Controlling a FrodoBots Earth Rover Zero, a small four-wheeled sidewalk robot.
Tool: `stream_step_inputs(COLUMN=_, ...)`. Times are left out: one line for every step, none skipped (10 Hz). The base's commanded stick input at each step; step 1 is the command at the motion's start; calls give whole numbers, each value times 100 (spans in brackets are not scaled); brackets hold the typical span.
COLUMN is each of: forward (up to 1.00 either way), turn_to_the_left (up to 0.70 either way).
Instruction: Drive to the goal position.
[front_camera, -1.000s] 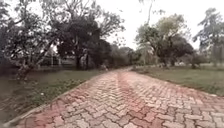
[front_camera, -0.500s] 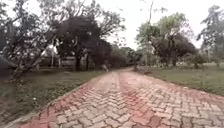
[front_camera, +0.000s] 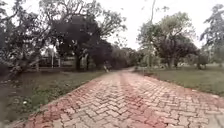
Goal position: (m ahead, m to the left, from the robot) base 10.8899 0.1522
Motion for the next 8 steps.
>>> stream_step_inputs(forward=70, turn_to_the_left=-34)
stream_step_inputs(forward=70, turn_to_the_left=-34)
stream_step_inputs(forward=70, turn_to_the_left=-34)
stream_step_inputs(forward=70, turn_to_the_left=-34)
stream_step_inputs(forward=70, turn_to_the_left=-34)
stream_step_inputs(forward=70, turn_to_the_left=-34)
stream_step_inputs(forward=70, turn_to_the_left=-34)
stream_step_inputs(forward=70, turn_to_the_left=-34)
